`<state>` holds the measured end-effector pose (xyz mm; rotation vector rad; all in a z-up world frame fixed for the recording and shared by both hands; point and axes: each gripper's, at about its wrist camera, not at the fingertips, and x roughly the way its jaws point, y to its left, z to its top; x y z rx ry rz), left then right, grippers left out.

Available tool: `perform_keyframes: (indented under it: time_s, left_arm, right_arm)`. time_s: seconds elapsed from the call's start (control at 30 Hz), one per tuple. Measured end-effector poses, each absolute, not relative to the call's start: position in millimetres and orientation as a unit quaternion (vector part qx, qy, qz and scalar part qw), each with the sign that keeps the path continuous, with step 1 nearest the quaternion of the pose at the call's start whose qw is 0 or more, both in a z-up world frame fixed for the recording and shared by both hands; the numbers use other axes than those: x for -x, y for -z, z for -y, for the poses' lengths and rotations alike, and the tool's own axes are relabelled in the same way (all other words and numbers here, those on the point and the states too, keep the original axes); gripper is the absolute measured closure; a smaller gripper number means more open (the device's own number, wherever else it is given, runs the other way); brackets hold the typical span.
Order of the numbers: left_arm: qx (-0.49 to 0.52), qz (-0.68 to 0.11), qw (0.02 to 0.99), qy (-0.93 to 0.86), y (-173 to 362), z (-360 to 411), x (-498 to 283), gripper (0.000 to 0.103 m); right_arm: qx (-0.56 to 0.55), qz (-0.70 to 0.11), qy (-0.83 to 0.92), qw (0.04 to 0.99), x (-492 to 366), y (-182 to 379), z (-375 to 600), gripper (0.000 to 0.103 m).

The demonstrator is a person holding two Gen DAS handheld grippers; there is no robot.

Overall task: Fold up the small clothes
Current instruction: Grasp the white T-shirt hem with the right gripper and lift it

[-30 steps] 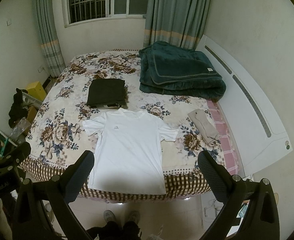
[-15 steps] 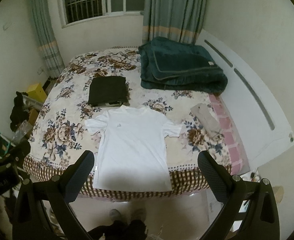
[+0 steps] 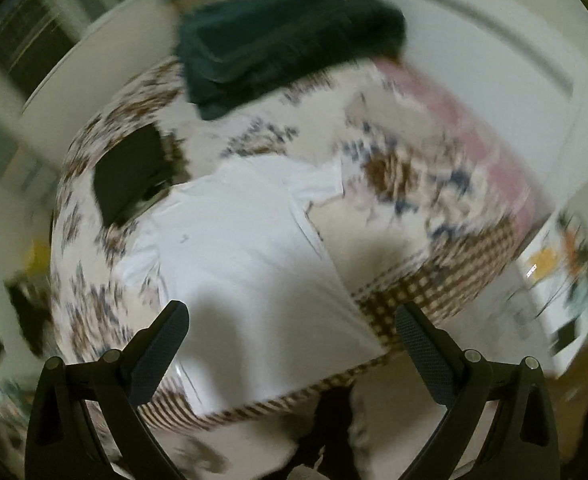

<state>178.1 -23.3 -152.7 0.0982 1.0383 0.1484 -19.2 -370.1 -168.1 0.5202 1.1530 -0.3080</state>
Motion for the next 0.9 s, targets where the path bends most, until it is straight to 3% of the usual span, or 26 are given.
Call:
perform_keyframes:
  time_s: [0.13,0.4,0.53,0.63,0.7,0.77,0.8,0.9]
  left_arm:
    - [-0.051,-0.520,0.846,-0.109,224.2,32.2,-221.2,0.000]
    - [-0.016,-0.591,0.789,-0.167,390.1,41.4,-294.0,0.000]
    - [-0.007,-0.611,0.769,-0.186,455.4,43.0,-316.1,0.000]
    - [0.005,-0.622,0.761,-0.185,493.3,40.7,-330.3,0.000]
    - [0.012,-0.630,0.754,-0.186,511.7,38.2,-337.6,0.000]
    - [0.022,-0.634,0.751,-0.184,521.9,33.6,-342.8,0.000]
    - [0.025,-0.634,0.751,-0.183,524.0,31.0,-345.5,0.000]
    - [0.030,-0.628,0.755,-0.185,522.5,20.5,-347.6,0.000]
  right_arm:
    - [-0.338,-0.560,0.137,0.744,-42.7,290.5,436.7,0.015]
    - [-0.457,-0.574,0.141,0.665,-155.7,527.5,518.0,0.015]
    - [-0.529,-0.548,0.144,0.632,-190.7,600.9,539.5,0.018]
    - [-0.570,-0.518,0.144,0.621,-209.6,634.6,541.6,0.032]
    - [-0.579,-0.504,0.150,0.624,-222.5,645.6,538.0,0.050]
    - [-0.572,-0.494,0.152,0.637,-237.3,639.6,529.0,0.090]
    - [-0.551,-0.496,0.159,0.652,-247.3,634.1,523.8,0.096]
    - [-0.448,-0.513,0.160,0.714,-283.5,595.7,489.9,0.099]
